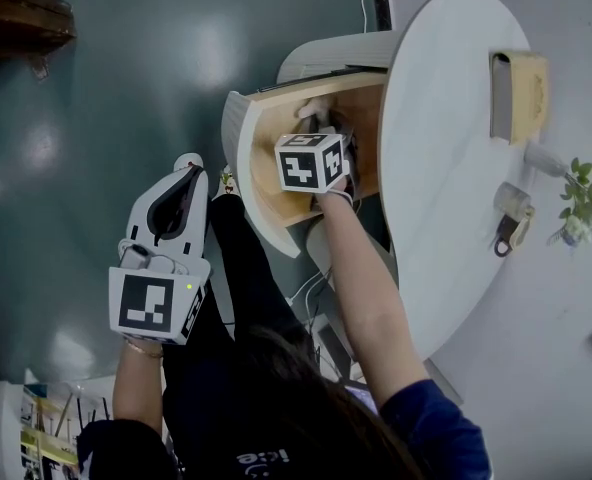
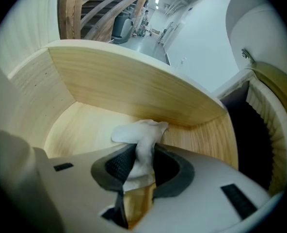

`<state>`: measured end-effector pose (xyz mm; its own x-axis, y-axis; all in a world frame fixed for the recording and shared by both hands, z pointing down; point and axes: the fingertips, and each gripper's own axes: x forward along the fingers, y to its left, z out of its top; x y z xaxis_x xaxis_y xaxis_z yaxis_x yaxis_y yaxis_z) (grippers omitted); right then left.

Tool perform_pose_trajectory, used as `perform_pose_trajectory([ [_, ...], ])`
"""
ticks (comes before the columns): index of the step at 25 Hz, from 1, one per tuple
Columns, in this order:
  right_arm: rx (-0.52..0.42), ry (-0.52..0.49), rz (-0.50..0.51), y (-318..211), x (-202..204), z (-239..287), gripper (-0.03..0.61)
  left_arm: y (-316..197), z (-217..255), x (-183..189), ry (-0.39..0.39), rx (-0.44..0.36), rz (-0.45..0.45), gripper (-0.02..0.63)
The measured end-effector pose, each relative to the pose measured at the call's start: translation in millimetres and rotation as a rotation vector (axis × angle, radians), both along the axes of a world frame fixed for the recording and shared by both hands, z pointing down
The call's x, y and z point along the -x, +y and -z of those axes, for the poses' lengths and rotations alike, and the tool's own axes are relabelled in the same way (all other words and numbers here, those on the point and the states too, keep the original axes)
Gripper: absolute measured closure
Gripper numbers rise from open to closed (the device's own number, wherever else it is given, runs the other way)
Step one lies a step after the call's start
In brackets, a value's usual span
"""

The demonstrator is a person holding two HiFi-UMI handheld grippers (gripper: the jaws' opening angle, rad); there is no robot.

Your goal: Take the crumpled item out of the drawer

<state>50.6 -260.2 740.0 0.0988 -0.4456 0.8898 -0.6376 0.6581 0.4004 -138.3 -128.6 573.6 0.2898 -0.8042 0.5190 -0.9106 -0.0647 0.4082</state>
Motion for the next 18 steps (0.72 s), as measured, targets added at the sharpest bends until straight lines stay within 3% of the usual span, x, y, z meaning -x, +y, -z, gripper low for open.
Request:
perform_pose_trajectory([
  [18, 0.073, -0.099, 0.033, 52, 23, 45, 0.468, -3, 55, -8, -0.019, -0.070, 0.011, 0.609],
])
